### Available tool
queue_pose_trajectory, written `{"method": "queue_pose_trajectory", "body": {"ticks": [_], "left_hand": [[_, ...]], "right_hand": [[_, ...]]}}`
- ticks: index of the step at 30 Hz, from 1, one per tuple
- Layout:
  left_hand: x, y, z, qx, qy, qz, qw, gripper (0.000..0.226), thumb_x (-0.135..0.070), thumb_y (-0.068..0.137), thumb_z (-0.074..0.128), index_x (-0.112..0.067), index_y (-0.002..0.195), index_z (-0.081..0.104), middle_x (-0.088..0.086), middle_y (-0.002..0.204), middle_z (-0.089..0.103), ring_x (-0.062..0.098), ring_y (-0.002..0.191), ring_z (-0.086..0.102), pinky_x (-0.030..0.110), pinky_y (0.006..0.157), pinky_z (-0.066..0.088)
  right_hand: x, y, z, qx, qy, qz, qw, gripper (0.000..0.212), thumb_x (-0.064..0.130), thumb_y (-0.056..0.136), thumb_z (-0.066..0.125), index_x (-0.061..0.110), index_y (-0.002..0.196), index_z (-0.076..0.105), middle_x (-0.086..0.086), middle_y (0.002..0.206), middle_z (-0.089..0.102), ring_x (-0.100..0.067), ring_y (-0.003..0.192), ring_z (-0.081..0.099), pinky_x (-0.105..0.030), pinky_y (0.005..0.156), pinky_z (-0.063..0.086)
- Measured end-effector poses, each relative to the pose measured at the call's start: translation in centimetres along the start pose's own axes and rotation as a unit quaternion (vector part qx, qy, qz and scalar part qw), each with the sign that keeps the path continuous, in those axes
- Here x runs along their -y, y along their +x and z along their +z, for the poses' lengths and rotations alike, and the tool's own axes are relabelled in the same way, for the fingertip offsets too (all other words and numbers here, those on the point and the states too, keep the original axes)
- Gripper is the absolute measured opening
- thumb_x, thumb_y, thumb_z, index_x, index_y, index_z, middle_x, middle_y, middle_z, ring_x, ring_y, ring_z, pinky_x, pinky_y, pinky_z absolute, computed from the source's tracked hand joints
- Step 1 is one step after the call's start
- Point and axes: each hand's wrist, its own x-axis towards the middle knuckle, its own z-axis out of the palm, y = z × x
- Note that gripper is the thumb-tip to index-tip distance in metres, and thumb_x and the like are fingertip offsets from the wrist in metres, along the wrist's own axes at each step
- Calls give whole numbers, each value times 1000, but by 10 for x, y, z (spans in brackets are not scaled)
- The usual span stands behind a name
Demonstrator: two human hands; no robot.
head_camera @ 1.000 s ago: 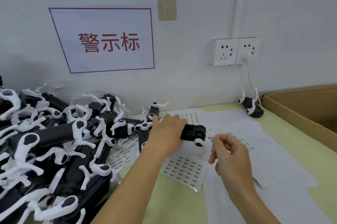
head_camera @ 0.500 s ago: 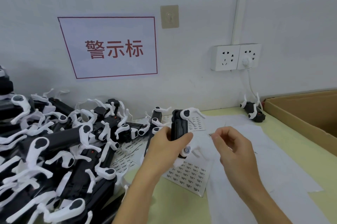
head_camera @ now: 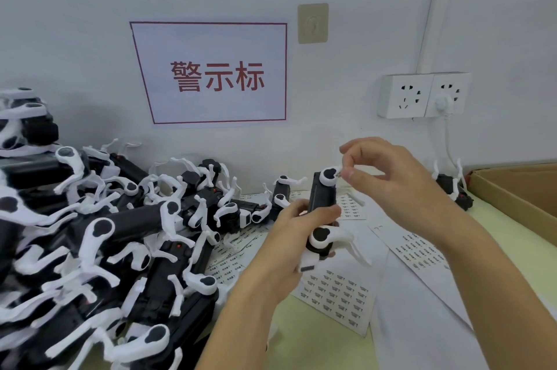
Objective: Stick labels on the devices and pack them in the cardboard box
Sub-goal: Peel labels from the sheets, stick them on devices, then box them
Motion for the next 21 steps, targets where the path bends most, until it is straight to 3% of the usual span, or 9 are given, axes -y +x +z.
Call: {"method": "queue_pose_trajectory", "body": {"ticks": [4,7,9,10,13,17,21], "left_hand": [[-2,-3,1,3,22,12,1000,60,-28,68,77,-12,121,53,7,100,77,20,74,66,32,63,48],[-4,-4,-3,17,42,33,998,80,-26,74,78,-42,137,32,1,100,78,16,82,73,31,64,54],[-6,-4,-4,39,50,53,997,80,-26,73,77,-64,130,37,4,109,76,18,96,74,34,69,57],[-7,-4,-4,55,53,64,995,75,-25,74,75,-66,128,43,6,109,75,20,99,73,36,71,58],[-10,-6,-3,75,38,82,993,63,-21,75,72,-57,124,56,12,100,75,26,91,72,37,72,56],[-9,-5,-4,78,4,96,992,62,-12,74,71,-48,123,60,11,87,71,25,76,69,31,63,56],[-9,-4,-5,71,11,104,992,63,-14,72,73,-49,123,61,13,94,71,28,87,68,37,72,56]], "right_hand": [[-3,3,1,45,-17,-1,999,20,21,92,63,27,73,62,11,109,67,-15,104,64,-41,101,47],[-6,3,0,51,-21,-6,998,21,20,93,63,26,73,61,9,107,70,-26,90,68,-46,96,48],[-7,4,-1,51,-14,-5,999,20,20,93,64,25,74,62,7,107,71,-31,85,67,-51,90,50],[-8,4,-2,53,-7,-4,999,20,19,92,64,24,74,62,6,107,71,-32,84,67,-53,88,50],[-8,2,-3,66,10,-6,998,20,15,90,67,23,72,64,6,104,72,-15,85,69,-43,89,52],[-5,2,3,65,-3,-25,998,15,16,86,69,20,72,67,20,102,69,6,97,65,-13,85,48],[-6,2,5,49,-17,-32,998,13,14,87,70,17,74,68,21,101,65,8,97,64,-17,79,54]]}}
